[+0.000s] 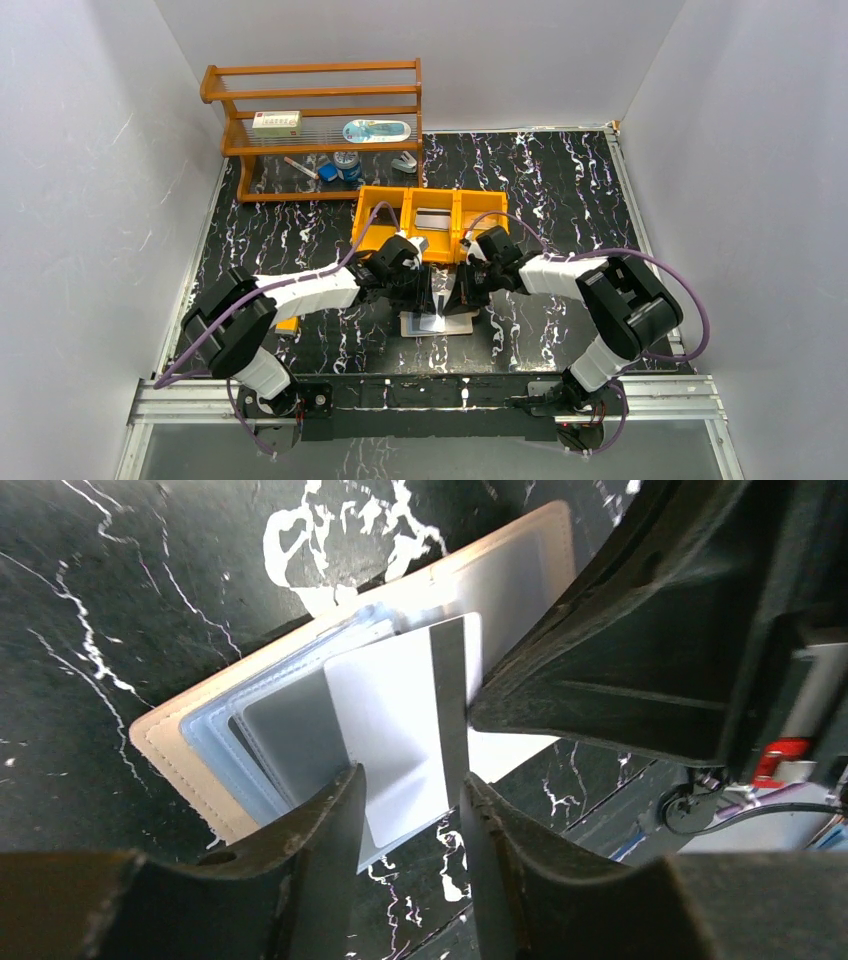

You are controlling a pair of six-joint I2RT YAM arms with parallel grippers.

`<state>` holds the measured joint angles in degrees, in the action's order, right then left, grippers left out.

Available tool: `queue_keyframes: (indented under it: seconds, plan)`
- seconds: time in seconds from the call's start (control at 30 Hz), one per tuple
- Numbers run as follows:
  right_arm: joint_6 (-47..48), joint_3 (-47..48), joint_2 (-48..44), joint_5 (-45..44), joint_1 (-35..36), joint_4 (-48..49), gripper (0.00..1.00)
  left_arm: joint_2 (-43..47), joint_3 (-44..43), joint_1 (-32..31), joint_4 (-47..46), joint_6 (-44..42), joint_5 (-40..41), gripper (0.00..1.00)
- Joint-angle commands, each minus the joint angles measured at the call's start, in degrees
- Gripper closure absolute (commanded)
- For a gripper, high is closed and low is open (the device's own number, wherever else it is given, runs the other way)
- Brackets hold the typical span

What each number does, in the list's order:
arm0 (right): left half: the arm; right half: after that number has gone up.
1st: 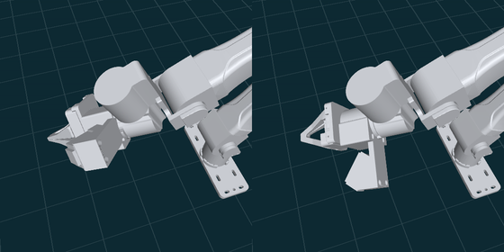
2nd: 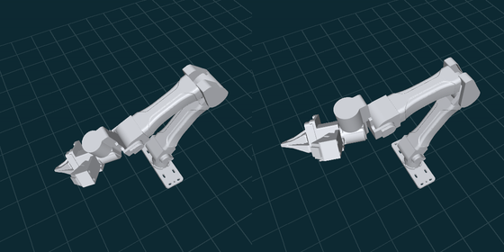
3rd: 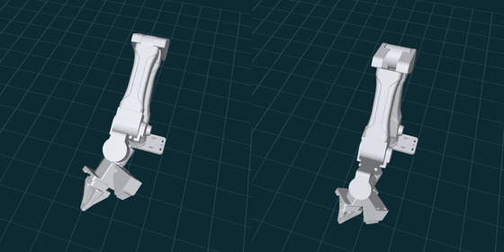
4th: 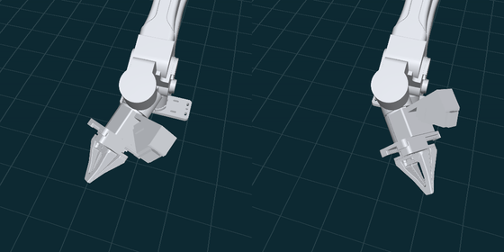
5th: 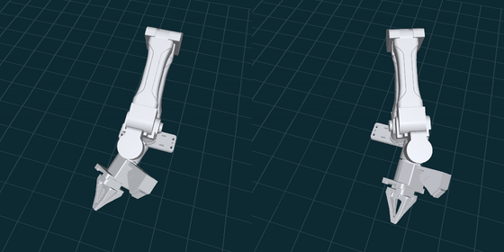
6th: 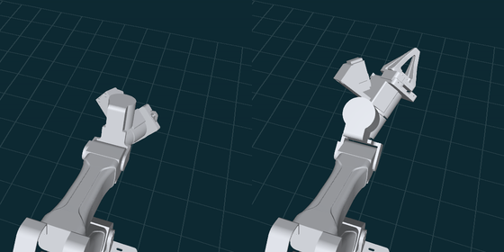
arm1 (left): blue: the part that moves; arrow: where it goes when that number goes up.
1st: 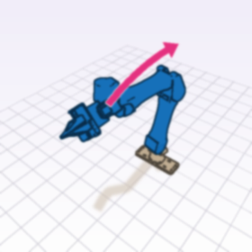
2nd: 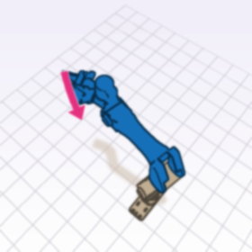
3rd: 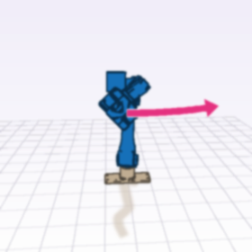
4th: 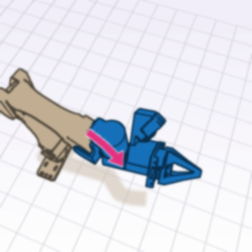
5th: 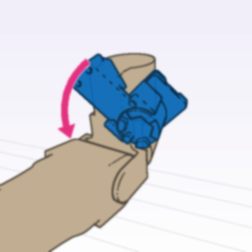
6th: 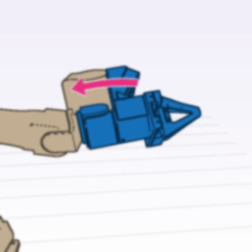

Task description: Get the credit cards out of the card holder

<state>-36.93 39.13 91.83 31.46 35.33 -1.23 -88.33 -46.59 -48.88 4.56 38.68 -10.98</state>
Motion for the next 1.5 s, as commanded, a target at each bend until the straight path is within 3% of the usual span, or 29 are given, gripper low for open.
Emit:
queue_keyframes:
  seconds: [0.0, 0.2, 0.4, 0.57, 0.83, 0.97, 1.13, 1.3, 1.47]
  plan:
    - [-0.6, -1.4, -2.1, -0.5, -0.1, 1.6, 0.94, -1.6, 2.3, -0.2, -1.0, 0.5, -4.0, 0.64]
    - [-5.4, -4.0, -4.3, -2.0, -0.1, 6.2, 0.86, -1.4, 5.4, -0.1, 2.3, 1.6, 0.0, 0.69]
    - [-17.7, -10.7, -5.0, -0.2, -0.2, 22.7, 0.71, -1.4, 6.7, -0.2, 2.6, 1.8, 0.0, 0.71]
    - [-21.0, -12.8, -5.0, -1.9, 0.0, 27.0, 0.68, -1.2, 6.7, -0.2, 2.6, 1.7, 0.2, 0.73]
    - [-22.7, -14.5, -2.7, -2.0, 1.0, 33.2, 0.70, -1.1, 6.8, -0.1, 2.5, 1.8, 0.2, 0.75]
    - [-23.3, -15.8, -3.1, -2.9, 1.3, 34.5, 0.84, -0.7, 7.0, -0.2, 2.6, 1.8, 0.3, 0.75]
    - [-20.3, -16.3, -8.4, -8.0, 1.3, 26.2, 0.95, -0.3, 7.1, -0.2, 2.9, 1.8, 0.5, 0.75]
    - [-18.9, -17.5, -11.8, -8.8, 1.0, 21.8, 0.96, -0.3, 7.0, -0.1, 2.9, 1.5, 0.2, 0.76]
    - [-20.9, -18.5, -10.9, -5.8, 0.9, 25.3, 0.90, -0.7, 6.5, -0.2, 2.9, 0.3, -1.0, 0.76]
